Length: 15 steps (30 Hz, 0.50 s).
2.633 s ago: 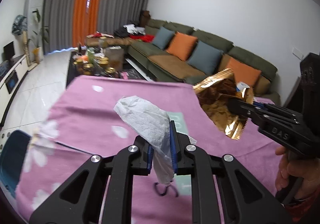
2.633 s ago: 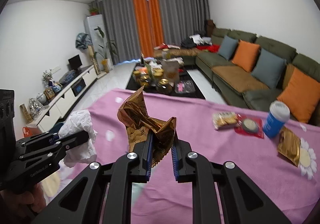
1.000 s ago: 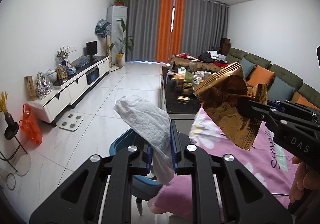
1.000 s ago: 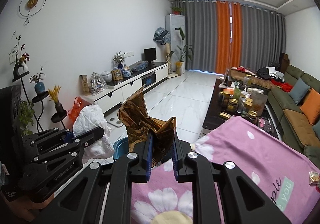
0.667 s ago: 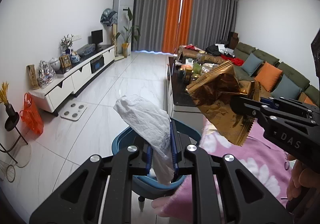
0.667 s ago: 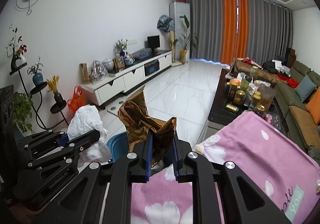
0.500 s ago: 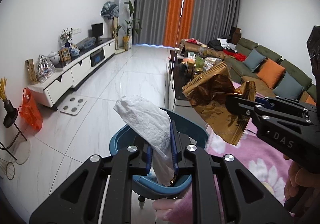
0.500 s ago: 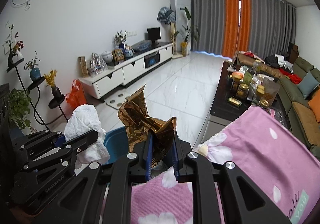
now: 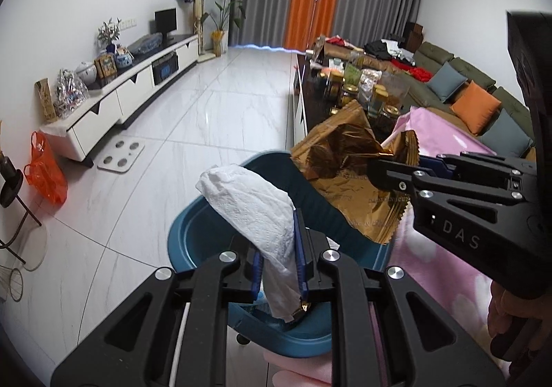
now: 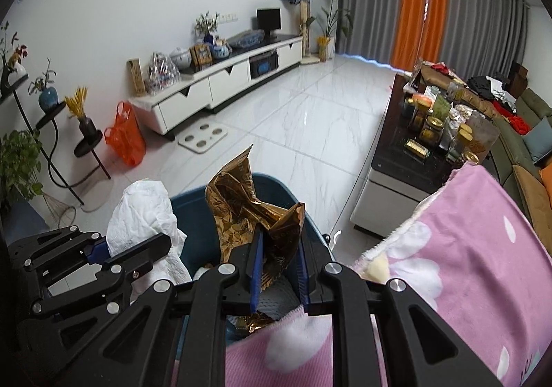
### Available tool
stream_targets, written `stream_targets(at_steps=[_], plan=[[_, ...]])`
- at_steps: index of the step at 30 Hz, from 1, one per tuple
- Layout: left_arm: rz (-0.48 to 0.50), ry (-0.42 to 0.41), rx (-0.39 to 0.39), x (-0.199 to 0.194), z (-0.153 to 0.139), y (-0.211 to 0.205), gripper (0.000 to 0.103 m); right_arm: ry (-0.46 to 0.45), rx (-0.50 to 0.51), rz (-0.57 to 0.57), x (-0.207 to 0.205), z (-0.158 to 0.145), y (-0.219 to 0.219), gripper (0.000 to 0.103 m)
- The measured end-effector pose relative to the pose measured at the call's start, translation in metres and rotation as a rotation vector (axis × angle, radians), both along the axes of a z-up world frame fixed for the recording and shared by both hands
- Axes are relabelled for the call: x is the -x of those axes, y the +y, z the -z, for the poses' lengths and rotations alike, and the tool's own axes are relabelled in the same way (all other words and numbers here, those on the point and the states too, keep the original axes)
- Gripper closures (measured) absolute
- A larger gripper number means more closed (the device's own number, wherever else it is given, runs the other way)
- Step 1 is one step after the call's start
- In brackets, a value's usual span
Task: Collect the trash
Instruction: 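Open both tools to drop the tissue and wrapper into the bin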
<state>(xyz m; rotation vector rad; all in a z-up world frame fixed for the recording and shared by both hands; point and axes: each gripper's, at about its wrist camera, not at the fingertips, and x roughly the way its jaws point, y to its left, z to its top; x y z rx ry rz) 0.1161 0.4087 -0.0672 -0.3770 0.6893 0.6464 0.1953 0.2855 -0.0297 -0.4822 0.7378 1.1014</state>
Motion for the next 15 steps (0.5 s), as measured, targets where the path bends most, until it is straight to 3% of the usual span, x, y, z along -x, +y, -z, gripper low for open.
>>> stream_targets(at_steps=[12, 14, 15], plan=[[0.007, 0.064, 0.056, -0.033, 0.067, 0.028, 0.083, 0.008, 0.153, -0.041, -0.005, 0.029, 0.035, 0.084], [0.005, 0.073, 0.058, -0.037, 0.072, 0.029, 0.077, 0.018, 0.165, -0.051, -0.006, 0.031, 0.038, 0.081], [0.005, 0.079, 0.059, -0.039, 0.074, 0.030, 0.065, 0.019, 0.169, -0.051, -0.006, 0.032, 0.039, 0.075]])
